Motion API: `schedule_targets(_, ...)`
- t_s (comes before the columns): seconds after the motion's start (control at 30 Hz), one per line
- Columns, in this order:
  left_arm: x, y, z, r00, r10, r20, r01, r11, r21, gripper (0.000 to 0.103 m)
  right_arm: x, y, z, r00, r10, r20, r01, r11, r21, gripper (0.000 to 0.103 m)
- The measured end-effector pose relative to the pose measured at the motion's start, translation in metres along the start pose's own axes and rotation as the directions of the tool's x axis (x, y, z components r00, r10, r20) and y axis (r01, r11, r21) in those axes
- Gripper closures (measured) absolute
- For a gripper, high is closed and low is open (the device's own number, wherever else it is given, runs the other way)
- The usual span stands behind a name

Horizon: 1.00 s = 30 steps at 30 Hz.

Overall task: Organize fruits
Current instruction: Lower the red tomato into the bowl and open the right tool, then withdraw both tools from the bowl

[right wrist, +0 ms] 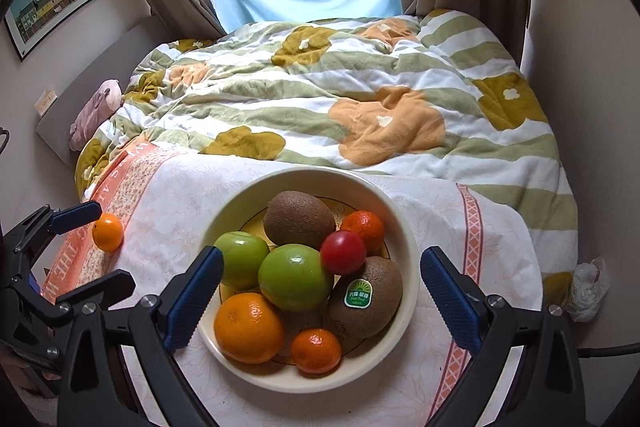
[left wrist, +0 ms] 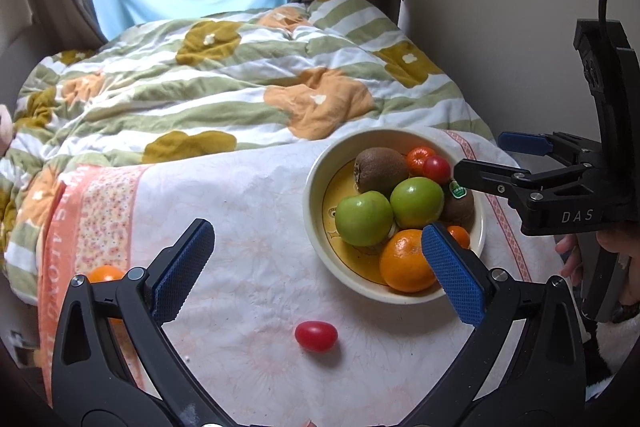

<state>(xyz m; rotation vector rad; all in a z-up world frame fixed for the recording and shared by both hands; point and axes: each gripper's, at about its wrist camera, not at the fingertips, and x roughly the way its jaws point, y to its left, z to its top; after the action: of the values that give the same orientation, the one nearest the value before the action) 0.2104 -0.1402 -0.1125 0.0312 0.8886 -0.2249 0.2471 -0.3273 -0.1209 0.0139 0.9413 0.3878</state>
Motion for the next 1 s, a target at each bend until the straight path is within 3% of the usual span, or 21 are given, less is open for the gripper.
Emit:
schedule_targets(0.57,-0.106,0.068,-0.009,0.992,0.007,0.122,-0.012,0.999,0.042,0.000,-0.079,0.086,-0.012,0.988,-0.134,0.078,0.126,0.987,0.098,0.004)
schedule_targets(0.77,-0.125,0.107,-0.026,0.992,0.025,0.120,-0.031,0.998,0.047,0.000,-0.084,0.125,-0.024,0.981,-0.178,0.079,0.169,0.980,0.109,0.004)
schedule_targets(1.0,-0.127,0.150,-0.045,0.996,-0.008,0.087,0.004,0.999,0.053,0.000,-0.074,0.161,-0.040,0.974,-0.218,0.059,0.204,0.962,0.183,0.004)
